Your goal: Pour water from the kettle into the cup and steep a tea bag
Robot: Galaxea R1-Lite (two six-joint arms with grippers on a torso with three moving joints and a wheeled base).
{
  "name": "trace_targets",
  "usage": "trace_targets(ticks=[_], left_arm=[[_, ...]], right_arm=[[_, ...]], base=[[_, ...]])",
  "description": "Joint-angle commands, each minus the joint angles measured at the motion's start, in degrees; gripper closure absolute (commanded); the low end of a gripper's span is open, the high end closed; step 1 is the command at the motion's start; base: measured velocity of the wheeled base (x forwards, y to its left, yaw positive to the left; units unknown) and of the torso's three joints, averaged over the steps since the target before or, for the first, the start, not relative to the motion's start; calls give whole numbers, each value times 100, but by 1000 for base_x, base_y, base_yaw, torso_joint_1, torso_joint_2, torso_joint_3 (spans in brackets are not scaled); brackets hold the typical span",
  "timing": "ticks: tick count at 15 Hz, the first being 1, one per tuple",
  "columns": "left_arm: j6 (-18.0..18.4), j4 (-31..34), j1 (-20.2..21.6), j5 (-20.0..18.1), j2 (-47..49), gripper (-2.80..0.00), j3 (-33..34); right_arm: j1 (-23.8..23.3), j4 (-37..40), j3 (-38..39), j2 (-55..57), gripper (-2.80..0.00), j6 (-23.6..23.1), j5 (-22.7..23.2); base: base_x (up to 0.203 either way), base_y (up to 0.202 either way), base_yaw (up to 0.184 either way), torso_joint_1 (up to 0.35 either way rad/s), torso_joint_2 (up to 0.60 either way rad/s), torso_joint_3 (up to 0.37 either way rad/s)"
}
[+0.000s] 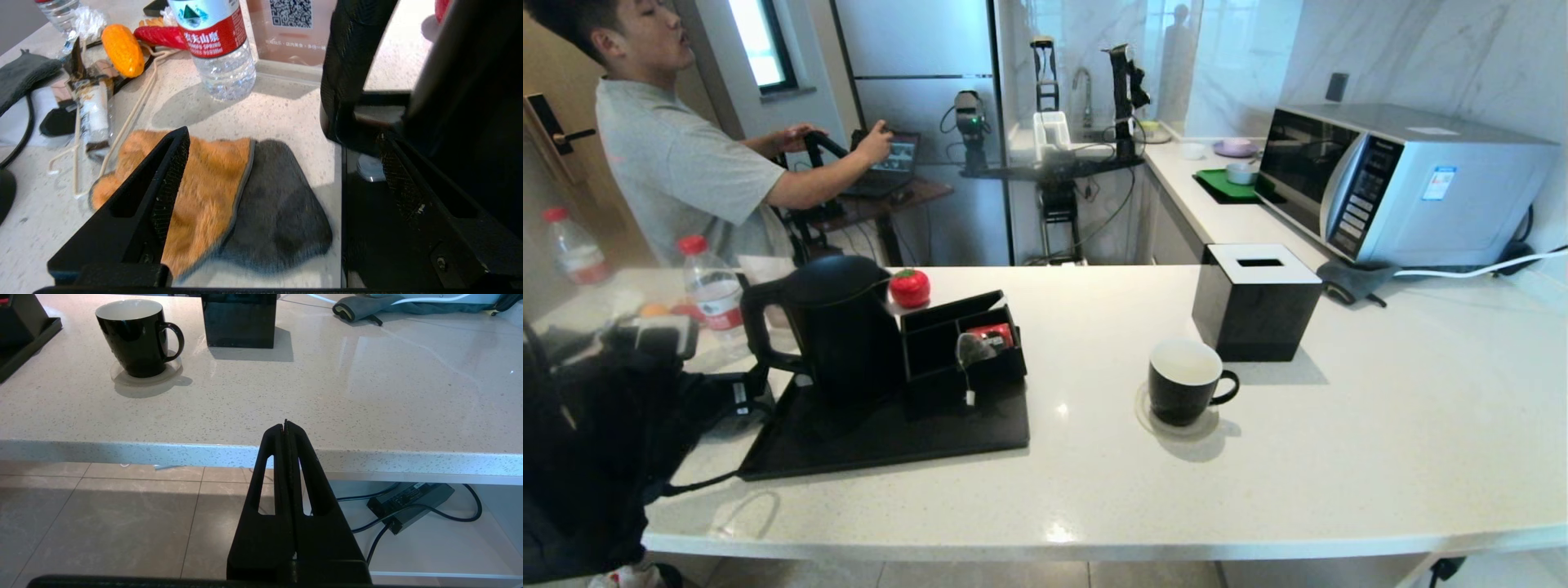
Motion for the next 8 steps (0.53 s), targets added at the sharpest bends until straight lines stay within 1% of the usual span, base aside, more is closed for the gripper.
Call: trace_targets(ticks=[1,4,8], left_arm=[[3,-275,0,-1,225,-280,-206],[3,-275,-3,-157,418,-280,-515],[3,-275,-20,-179,633,-280,-940]], right_arm=[[2,6,0,7,0,-3,0],[2,-3,0,7,0,-3,0],[2,6,0,7,0,-3,0]], base=[[0,0,0,0,0,0],[0,0,0,0,0,0],[0,0,0,0,0,0]])
